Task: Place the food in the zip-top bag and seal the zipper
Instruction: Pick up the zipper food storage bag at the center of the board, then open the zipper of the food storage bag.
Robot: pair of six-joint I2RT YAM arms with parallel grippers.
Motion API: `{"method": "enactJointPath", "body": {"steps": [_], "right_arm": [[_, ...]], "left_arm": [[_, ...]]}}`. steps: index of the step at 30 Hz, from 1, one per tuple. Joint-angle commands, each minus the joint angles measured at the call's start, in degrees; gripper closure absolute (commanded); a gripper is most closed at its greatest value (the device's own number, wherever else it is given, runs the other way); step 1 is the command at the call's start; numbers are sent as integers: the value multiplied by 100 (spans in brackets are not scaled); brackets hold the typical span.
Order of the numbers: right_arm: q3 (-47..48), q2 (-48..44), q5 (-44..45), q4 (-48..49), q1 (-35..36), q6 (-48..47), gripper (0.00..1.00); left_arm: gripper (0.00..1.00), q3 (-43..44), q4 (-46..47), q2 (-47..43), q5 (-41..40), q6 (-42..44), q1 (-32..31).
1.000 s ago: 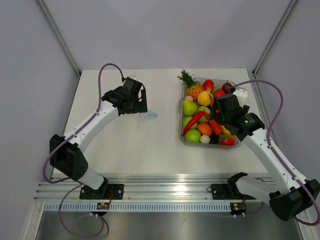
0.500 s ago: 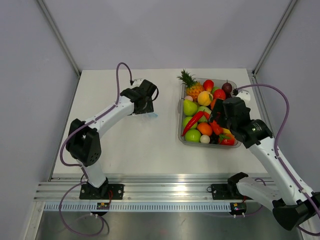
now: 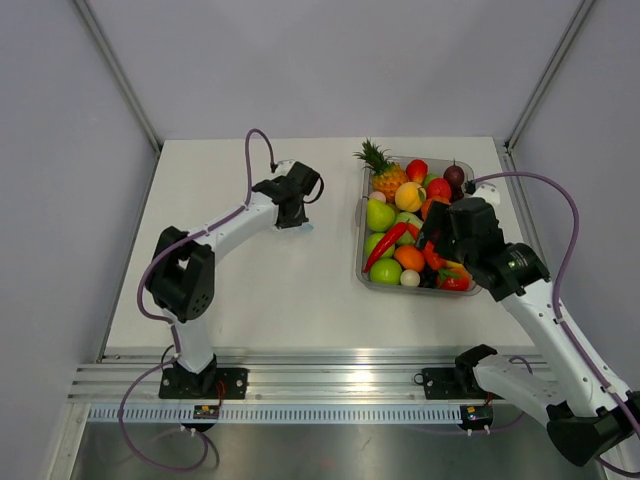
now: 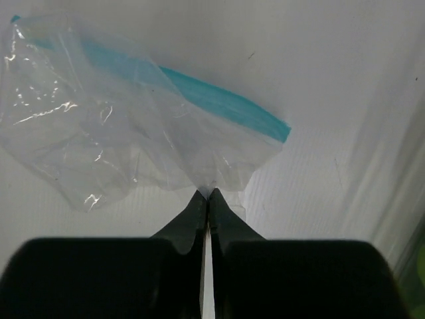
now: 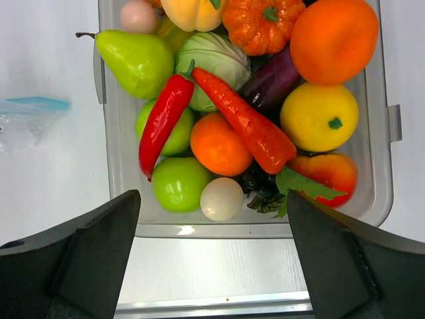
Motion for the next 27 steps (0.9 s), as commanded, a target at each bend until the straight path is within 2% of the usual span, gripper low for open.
{"method": "enactJointPath", "body": {"steps": [1,3,4,6,7,9,11,12,14,16,17,18,22,27], "right_arm": [[-23,-111,-204,24,6,11,1],[-6,-93,-518,77,-3,-59,1],[20,-67,-625,146,6,-86,1],[73,-23,-975,226,6,-69,0],[108,-14,-1117,426,6,-51,1],[135,-5,-1607,708,-3,37,1],[144,65,-1882,1165,-3,247,1],[144,100,-2388,1323,-3,309,0],[100,196,-2708,1745,6,563,1],[30,232,-3059,2061,-3,791,0],[-5,241,-3113,2150,-3,862,0],[-67,241,-3157,2247,6,924,1],[-269,284,-3508,2869,-3,1415,1],[-637,337,-3659,3398,6,1935,4]], "left_arm": [[100,-90,533,-396,685,308,104],[100,-169,655,-713,1117,529,148],[100,-256,691,-888,1720,730,218],[100,-362,849,-1451,2391,899,306],[100,-424,911,-1670,3133,1004,428],[100,-678,1208,-2241,3780,1048,595],[100,-1037,1516,-2567,4781,996,719],[100,-1170,1892,-2856,5080,935,841],[100,-1390,2272,-3051,5985,707,930],[100,-1977,3436,-3245,6888,243,1106],[100,-1980,3443,-3298,7172,49,1158],[100,-2250,4130,-3350,7401,-145,1229],[100,-2699,5646,-3368,8342,-1067,1282],[100,-2903,6913,-3412,8765,-1631,1282]]}}
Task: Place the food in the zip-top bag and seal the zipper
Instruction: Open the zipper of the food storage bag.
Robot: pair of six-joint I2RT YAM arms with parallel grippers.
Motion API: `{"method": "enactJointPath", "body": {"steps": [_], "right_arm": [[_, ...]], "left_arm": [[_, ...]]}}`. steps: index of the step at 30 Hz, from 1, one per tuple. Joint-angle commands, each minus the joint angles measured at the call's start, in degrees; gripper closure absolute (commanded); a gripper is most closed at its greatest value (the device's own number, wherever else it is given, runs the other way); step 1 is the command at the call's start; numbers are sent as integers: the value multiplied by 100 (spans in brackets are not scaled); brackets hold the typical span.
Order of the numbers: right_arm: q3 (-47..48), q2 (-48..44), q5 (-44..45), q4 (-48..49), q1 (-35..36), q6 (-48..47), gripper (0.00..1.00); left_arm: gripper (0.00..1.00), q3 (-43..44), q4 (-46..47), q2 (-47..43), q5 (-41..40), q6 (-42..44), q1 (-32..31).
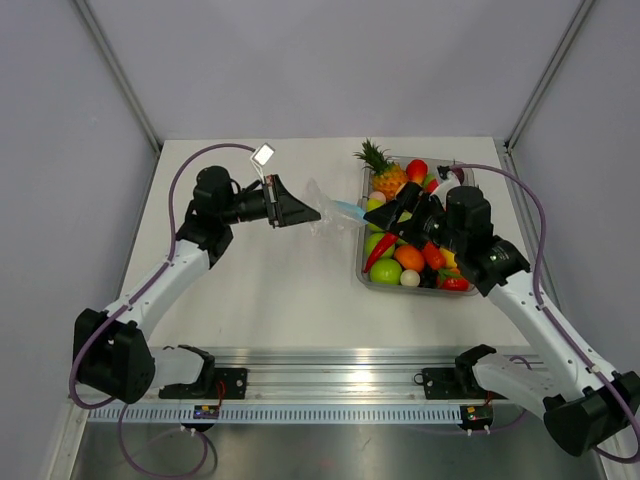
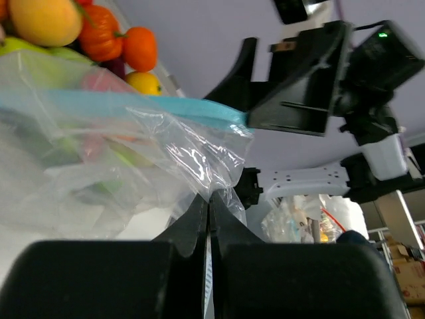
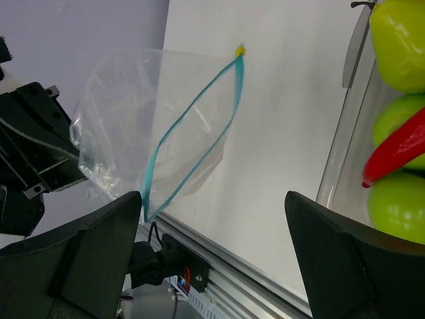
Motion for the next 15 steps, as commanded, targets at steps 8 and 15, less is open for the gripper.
{"method": "enactJointPath", "body": {"steps": [8,15], "right_arm": [[-765,-445,103,1139,-30,1228,7],[-1170,-858,516,1201,-38,1711,8]], "left_arm": [[100,94,1352,-314,1065,-351,43],[100,103,1271,-305,1100,-209,52]]}}
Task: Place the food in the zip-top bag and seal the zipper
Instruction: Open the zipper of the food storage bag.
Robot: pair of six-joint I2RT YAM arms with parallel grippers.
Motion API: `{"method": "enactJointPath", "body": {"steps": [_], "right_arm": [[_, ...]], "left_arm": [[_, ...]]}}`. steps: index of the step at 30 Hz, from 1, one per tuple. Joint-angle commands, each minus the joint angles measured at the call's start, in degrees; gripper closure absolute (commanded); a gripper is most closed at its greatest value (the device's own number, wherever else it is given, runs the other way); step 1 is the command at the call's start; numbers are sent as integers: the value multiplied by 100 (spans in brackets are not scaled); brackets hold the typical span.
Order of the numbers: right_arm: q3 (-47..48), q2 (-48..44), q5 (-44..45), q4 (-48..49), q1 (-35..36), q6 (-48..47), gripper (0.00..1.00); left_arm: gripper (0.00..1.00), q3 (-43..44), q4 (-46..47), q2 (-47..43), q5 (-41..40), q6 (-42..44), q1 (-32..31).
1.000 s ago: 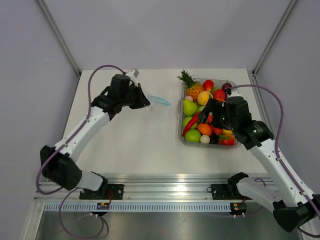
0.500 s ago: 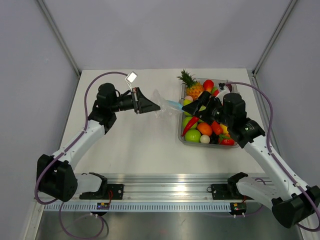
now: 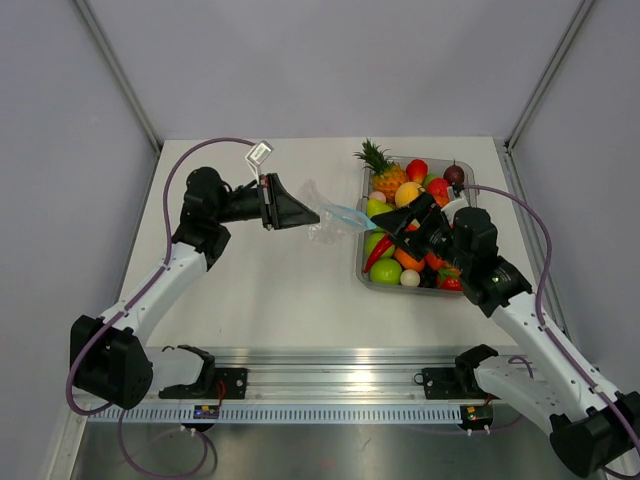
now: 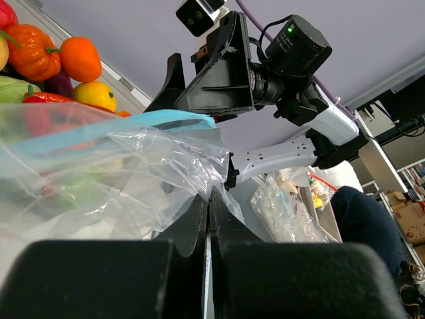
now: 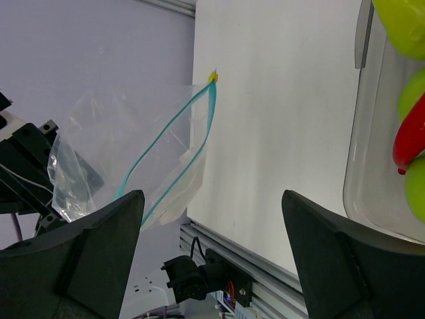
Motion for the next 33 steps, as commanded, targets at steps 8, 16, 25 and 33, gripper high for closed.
{"method": "enactJointPath", "body": {"steps": [8,16,25,33], "right_arm": [[-455,194,-381,1094,-62,792,10],[-499,924,-1358,2395,-54,1135,9],[-464,1784,-2621,3661,-54,1512,13],[-376,2471,-3495,4541,-45,1891,42]], "left_arm": [[100,208,455,-183,428,81,34],[100,156,613,-289,621,90,34],[100,77,771,-341,656,55,34],[100,252,763,-166,683,212,25]]}}
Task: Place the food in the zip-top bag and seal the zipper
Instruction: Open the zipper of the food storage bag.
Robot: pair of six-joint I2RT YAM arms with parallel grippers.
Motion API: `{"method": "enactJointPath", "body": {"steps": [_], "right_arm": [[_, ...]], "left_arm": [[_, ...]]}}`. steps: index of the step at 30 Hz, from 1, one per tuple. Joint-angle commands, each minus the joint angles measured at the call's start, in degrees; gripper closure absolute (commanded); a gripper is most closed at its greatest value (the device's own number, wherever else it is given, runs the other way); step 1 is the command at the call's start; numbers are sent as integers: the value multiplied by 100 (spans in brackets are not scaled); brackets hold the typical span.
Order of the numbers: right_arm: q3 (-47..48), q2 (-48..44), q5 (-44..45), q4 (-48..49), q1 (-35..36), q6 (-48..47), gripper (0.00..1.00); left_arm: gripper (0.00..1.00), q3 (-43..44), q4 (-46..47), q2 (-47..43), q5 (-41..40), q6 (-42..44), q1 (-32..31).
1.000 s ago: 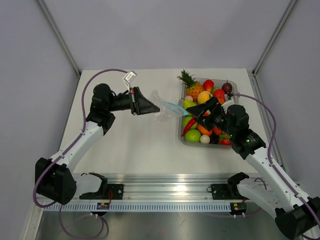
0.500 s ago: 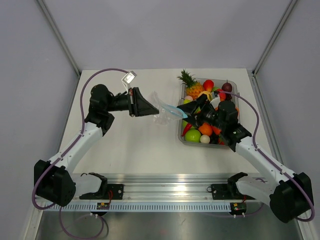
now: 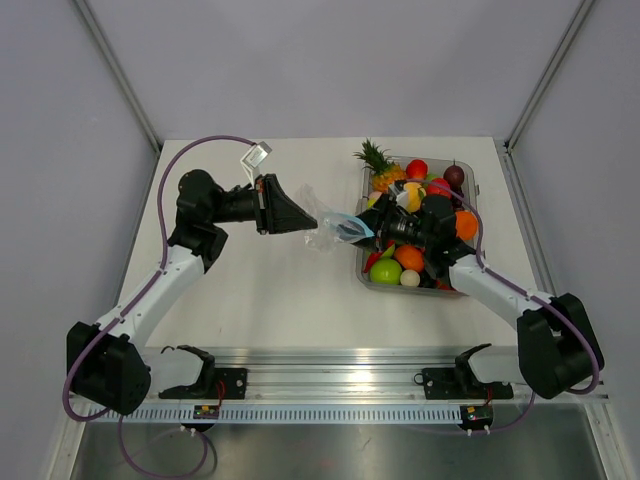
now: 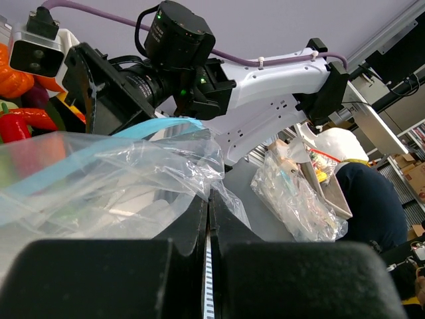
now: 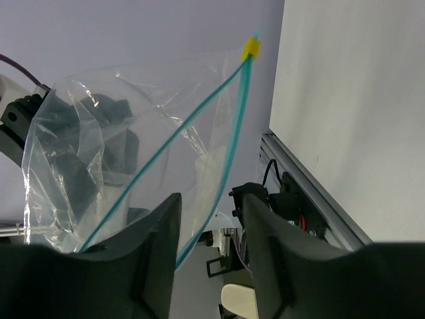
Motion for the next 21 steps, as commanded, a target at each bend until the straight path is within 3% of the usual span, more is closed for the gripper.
{"method": "enactJointPath", "body": {"steps": [1,2,3,7,11,15,16,17,18,20,21], "right_arm": [[168,17,-586,714,-3,155,52],[238,8,-577,688,-12,120,60],[308,-44,-551,374,-12,-80,75],[870,-264,-87,-1226,-12,-1065,100],[1459,-449,415,-2299,-12,-1751,100],[1881,-581,1039,-3442,-12,-2472,100],[1969,-607,1336,-3626,-4,-2603,100],[2144,-625,1461,-3924,-3,-2892,100],[2233,-616,1566,-4040,-3,-3016,100],[2530,-520,1909,-4504,23,-3454,100],[2619,-476,2006,-4629,32,-3579,100]], "left_arm": [[100,263,243,48,180,204,25],[100,272,216,49,180,230,34],[100,263,181,49,163,300,34],[100,263,-30,31,232,450,34],[100,404,-565,5,277,792,34],[96,711,-1584,-74,110,1671,34],[88,764,-2082,-83,66,1829,52],[64,799,-2261,-92,-13,2039,78],[61,826,-2367,-92,-13,2041,104],[43,878,-2394,-92,-66,1989,166],[23,931,-2456,-92,-153,2015,183]]}}
